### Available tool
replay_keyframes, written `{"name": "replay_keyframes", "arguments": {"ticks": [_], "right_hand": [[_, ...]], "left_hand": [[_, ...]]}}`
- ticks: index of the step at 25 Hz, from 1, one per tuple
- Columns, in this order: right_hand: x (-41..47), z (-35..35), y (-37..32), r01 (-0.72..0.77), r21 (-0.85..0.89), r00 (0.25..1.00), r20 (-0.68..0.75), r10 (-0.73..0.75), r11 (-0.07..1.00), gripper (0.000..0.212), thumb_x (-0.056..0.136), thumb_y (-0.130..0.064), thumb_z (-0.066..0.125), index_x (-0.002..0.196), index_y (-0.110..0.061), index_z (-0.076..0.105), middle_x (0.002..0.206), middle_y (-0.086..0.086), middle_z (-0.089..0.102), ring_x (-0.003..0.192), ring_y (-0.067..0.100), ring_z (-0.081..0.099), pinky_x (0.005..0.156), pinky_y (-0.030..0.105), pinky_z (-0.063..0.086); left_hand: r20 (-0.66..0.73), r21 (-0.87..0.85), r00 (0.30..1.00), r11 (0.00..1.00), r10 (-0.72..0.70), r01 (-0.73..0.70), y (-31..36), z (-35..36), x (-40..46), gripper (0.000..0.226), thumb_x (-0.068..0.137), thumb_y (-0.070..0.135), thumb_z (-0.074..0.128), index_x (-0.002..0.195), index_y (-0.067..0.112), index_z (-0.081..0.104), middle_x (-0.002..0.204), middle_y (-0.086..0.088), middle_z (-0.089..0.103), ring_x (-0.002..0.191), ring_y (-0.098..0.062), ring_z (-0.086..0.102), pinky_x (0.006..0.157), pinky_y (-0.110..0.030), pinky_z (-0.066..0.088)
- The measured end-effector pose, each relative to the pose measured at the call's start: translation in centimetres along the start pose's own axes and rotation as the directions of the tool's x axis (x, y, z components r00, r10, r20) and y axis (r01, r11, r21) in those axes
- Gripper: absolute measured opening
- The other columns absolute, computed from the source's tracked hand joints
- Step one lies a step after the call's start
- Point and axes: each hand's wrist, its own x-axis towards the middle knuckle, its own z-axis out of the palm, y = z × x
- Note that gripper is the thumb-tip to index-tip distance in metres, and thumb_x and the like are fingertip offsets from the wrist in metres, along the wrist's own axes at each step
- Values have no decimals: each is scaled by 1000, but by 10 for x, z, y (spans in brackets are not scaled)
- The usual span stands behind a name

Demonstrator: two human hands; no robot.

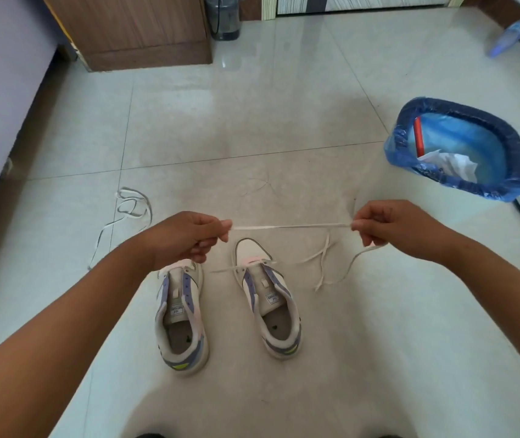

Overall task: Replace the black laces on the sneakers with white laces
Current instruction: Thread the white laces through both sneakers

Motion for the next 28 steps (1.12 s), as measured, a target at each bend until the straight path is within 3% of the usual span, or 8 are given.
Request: {"name": "replay_keyframes", "arguments": {"ticks": [5, 8, 11, 16, 19, 22, 25, 28], "right_hand": [[13, 31, -31, 42, 66, 924, 376, -64, 997, 40, 84, -62, 43, 110, -41, 64, 107, -25, 67, 103, -10, 57, 92, 22, 43], [24, 69, -53, 112, 197, 869, 456, -192, 974, 36, 83, -63, 43, 89, -38, 68, 87, -19, 69, 86, -8, 60, 86, 18, 41], [24, 66, -43, 11, 411, 901, 392, -188, 911, 31, 81, -50, 54, 71, -23, 64, 65, -7, 60, 71, 11, 57, 81, 24, 51], [19, 29, 12, -151, 721, 964, 258, -59, 676, 32, 85, -32, 52, 59, -16, 63, 64, 4, 55, 74, 21, 54, 93, 41, 49], [17, 9, 37, -176, 855, 979, 204, -4, 487, 36, 86, -26, 48, 53, -16, 57, 57, 2, 47, 63, 16, 55, 91, 42, 53], [18, -9, 52, -141, 904, 987, 100, 122, 404, 38, 86, -27, 46, 50, -18, 50, 53, -1, 39, 54, 14, 46, 80, 37, 57], [18, -12, 44, -177, 829, 982, 113, 152, 531, 39, 90, -30, 45, 54, -17, 55, 52, -2, 34, 49, 14, 33, 57, 26, 39], [27, 12, -4, -137, 430, 947, 321, -9, 892, 28, 88, -36, 54, 72, -16, 67, 53, -1, 41, 48, 11, 35, 45, 19, 33]], "left_hand": [[209, 118, 977, 991, 32, -58, 11, 26, 5, 25, 88, 36, 60, 72, 20, 71, 53, 6, 46, 45, -9, 40, 47, -19, 40], [269, 137, 962, 987, 40, -79, 20, 42, 11, 29, 94, 26, 54, 71, 21, 70, 54, 5, 49, 44, -9, 42, 48, -19, 41], [184, 49, 982, 997, 44, -54, 14, 23, 8, 26, 88, 32, 58, 67, 20, 67, 52, 3, 46, 43, -10, 39, 46, -20, 39], [-61, -240, 997, 970, -49, 33, -22, -52, 0, 25, 80, 38, 61, 62, 20, 63, 48, 6, 31, 42, -10, 31, 41, -20, 36], [-269, -360, 948, 931, -171, 66, -47, -88, 1, 25, 80, 37, 63, 66, 18, 57, 50, 5, 28, 41, -9, 28, 38, -18, 30], [-461, -246, 848, 955, -263, 163, -61, -102, 5, 24, 89, 31, 61, 81, 9, 57, 55, 1, 35, 42, -10, 29, 37, -16, 25], [-542, 270, 827, 901, -149, 340, -48, -92, 5, 23, 86, 25, 68, 98, 6, 63, 67, -9, 50, 50, -16, 36, 45, -20, 28], [-127, 466, 991, 881, -32, 88, 1, -33, 12, 27, 91, 40, 55, 118, 37, 52, 59, 0, 62, 43, -7, 43, 40, -16, 33]]}}
